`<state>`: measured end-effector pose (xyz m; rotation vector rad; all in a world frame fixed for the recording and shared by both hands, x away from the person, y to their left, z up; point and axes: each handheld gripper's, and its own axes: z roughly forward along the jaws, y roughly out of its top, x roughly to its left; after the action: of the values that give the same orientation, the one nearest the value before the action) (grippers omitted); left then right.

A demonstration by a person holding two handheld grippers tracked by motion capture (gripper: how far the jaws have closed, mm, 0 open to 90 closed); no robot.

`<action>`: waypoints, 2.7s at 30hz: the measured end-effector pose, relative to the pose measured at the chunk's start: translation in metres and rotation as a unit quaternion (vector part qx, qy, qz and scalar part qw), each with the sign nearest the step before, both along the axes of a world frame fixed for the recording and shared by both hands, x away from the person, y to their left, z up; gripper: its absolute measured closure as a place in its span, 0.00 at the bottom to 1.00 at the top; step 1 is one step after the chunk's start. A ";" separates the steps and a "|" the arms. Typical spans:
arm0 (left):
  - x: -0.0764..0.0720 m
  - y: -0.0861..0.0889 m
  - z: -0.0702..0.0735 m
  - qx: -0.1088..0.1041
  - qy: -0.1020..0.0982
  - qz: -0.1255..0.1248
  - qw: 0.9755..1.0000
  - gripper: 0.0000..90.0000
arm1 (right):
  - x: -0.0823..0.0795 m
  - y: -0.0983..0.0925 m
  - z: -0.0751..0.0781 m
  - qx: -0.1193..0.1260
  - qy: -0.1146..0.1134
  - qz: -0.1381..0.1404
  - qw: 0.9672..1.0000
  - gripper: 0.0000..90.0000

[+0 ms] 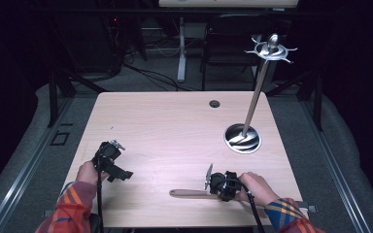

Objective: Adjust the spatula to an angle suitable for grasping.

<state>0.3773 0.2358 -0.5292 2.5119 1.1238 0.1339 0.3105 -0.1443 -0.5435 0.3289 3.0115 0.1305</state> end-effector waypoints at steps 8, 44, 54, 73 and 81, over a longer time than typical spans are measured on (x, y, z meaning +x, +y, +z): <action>0.000 0.000 0.000 0.000 0.000 0.001 1.000 0.00 | 0.002 -0.004 0.003 0.009 -0.002 -0.009 1.000 0.87; 0.000 0.000 0.000 -0.002 0.000 0.000 1.000 0.00 | 0.014 -0.033 0.055 0.116 -0.092 -0.110 0.983 0.87; 0.000 0.000 -0.001 -0.003 0.001 -0.002 1.000 0.00 | 0.019 -0.043 0.063 0.137 -0.122 -0.156 0.971 0.87; -0.001 0.000 -0.001 0.000 0.003 -0.001 1.000 0.00 | 0.028 -0.073 0.081 0.187 -0.172 -0.243 0.936 0.87; 0.000 0.000 -0.001 0.002 0.002 -0.002 1.000 0.00 | 0.030 -0.081 0.085 0.195 -0.180 -0.264 0.927 0.87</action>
<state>0.3768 0.2357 -0.5302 2.5189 1.1217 0.1295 0.3405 -0.2252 -0.4586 1.0092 2.4155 0.6592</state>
